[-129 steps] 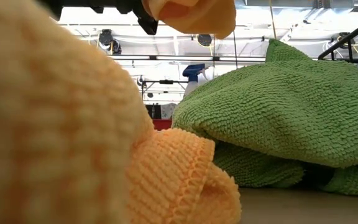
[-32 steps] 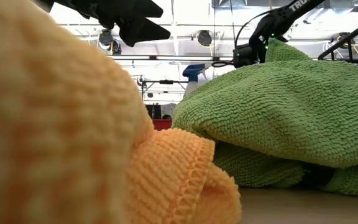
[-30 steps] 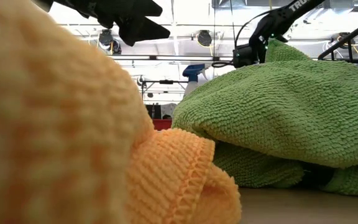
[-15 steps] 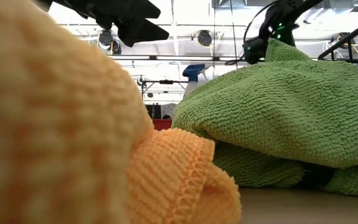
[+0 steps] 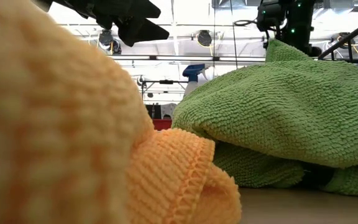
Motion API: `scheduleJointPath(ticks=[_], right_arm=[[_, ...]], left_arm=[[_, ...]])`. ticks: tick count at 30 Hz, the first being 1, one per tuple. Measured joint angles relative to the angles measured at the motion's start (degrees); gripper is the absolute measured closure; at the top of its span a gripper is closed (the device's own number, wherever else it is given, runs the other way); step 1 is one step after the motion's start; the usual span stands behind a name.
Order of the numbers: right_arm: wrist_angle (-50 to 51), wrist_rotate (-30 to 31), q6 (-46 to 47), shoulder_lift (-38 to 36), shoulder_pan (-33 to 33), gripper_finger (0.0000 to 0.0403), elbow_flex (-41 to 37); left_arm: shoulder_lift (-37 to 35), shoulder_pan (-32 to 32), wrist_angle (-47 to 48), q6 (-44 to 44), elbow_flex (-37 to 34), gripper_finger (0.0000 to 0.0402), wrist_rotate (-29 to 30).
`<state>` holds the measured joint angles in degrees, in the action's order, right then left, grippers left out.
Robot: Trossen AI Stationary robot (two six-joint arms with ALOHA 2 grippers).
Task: Sort microfiber towel by color & place in baskets
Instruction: Put the top center orange microfiber towel into the blue bin
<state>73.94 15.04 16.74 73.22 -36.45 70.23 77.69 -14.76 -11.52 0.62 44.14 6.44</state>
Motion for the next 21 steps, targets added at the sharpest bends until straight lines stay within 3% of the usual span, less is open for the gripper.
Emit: scheduleJointPath(ticks=[9,14,21], right_arm=[[-15.7,-0.41,-7.42,2.79,-1.28,0.0388,-14.86],[-18.34,-0.39,-7.96,4.54,-4.56,0.0382,-20.05],[-16.3,-2.33,-8.49,3.51,-6.4,0.0394,-21.04]], left_arm=[[0.0,0.0,0.03,0.11,0.0,0.0093,0.0],[0.0,0.0,0.05,0.12,0.0,0.0093,0.0],[0.0,0.02,0.21,0.13,0.0,0.0093,0.0]])
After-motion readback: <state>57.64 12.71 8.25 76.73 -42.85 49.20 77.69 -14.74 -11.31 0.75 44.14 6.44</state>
